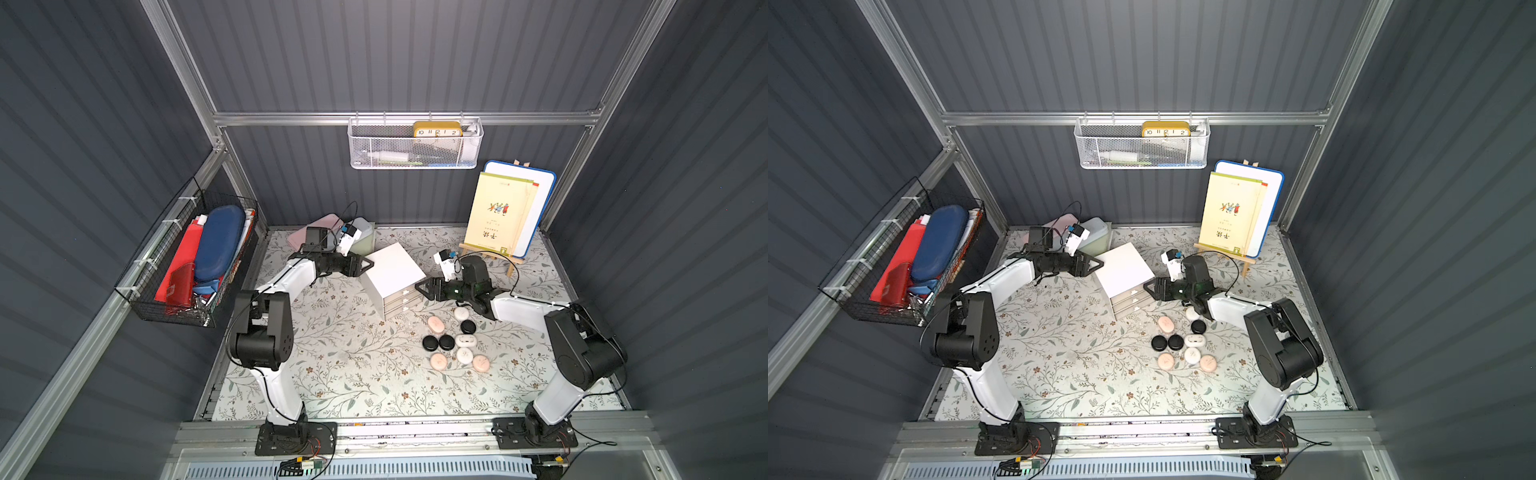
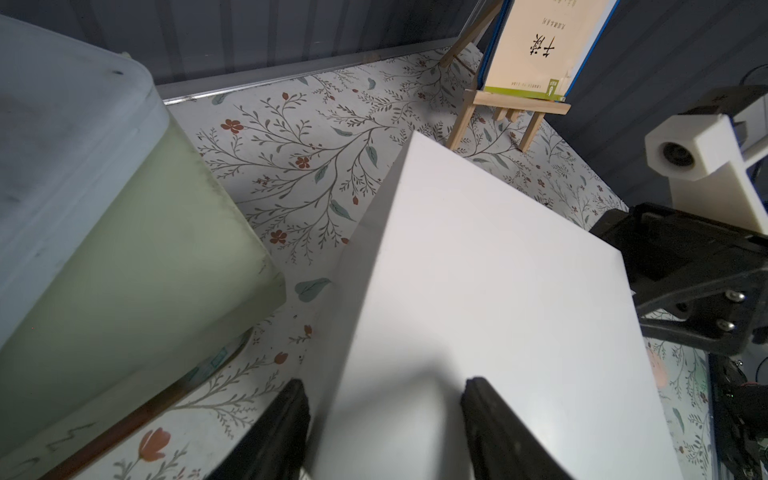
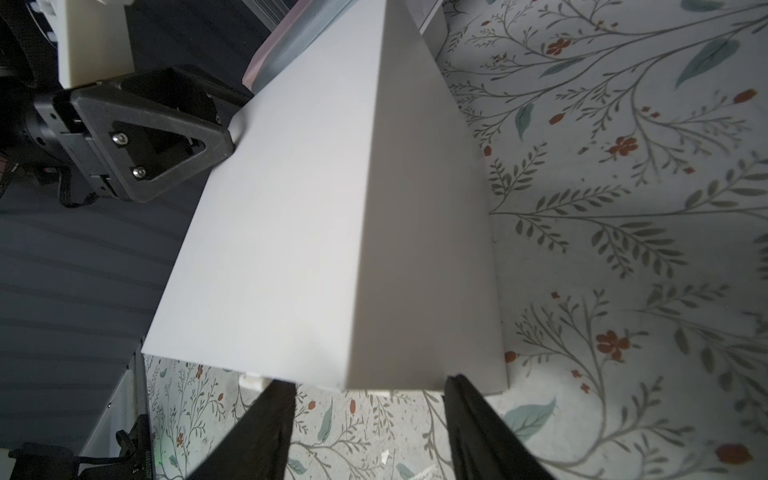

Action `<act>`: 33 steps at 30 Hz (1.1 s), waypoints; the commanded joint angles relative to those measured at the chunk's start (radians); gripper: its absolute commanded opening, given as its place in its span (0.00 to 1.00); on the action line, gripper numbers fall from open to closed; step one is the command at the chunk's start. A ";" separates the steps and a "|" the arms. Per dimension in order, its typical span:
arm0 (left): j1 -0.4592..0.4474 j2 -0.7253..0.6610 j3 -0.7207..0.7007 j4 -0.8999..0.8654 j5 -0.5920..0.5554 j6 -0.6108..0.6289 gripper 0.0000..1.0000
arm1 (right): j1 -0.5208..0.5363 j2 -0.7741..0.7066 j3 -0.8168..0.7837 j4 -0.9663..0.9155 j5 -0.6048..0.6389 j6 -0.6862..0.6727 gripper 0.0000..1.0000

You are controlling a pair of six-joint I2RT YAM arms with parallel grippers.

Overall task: Put the bluetooth earphones in the drawer according to color
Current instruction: Adjust the storage box at the center of the board.

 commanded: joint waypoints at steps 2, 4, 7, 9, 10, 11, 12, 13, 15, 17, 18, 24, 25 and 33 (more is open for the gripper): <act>-0.013 -0.033 -0.052 -0.120 0.037 -0.003 0.62 | -0.002 0.034 0.038 0.016 -0.017 -0.007 0.62; -0.013 -0.049 -0.064 -0.118 0.035 -0.007 0.62 | -0.002 0.038 0.043 0.015 -0.022 -0.008 0.62; -0.013 -0.068 -0.075 -0.123 0.029 -0.011 0.63 | -0.002 0.045 0.049 0.016 -0.036 -0.012 0.62; -0.012 -0.080 -0.083 -0.125 0.024 -0.015 0.62 | -0.002 0.049 0.053 0.016 -0.047 -0.013 0.62; -0.013 -0.086 -0.088 -0.124 0.021 -0.018 0.63 | -0.002 0.052 0.057 0.016 -0.052 -0.013 0.62; -0.013 -0.091 -0.092 -0.124 0.017 -0.020 0.62 | -0.002 0.055 0.059 0.017 -0.057 -0.014 0.62; -0.013 -0.096 -0.095 -0.124 0.015 -0.024 0.62 | -0.002 0.058 0.062 0.019 -0.061 -0.016 0.62; -0.013 -0.102 -0.100 -0.123 0.014 -0.027 0.62 | -0.002 0.062 0.065 0.019 -0.065 -0.017 0.62; -0.013 -0.113 -0.109 -0.122 0.009 -0.033 0.62 | -0.002 0.069 0.070 0.019 -0.073 -0.020 0.62; -0.013 -0.124 -0.117 -0.120 0.004 -0.041 0.62 | -0.002 0.075 0.075 0.023 -0.081 -0.019 0.62; -0.013 -0.129 -0.120 -0.121 0.002 -0.044 0.62 | -0.002 0.079 0.078 0.025 -0.085 -0.019 0.62; -0.013 -0.155 -0.131 -0.119 -0.005 -0.066 0.62 | -0.002 0.103 0.089 0.039 -0.108 -0.014 0.62; -0.013 -0.158 -0.131 -0.119 -0.006 -0.070 0.62 | -0.002 0.106 0.089 0.042 -0.116 -0.012 0.62; -0.013 -0.193 -0.137 -0.127 -0.022 -0.096 0.63 | 0.000 0.108 0.077 0.072 -0.143 0.004 0.62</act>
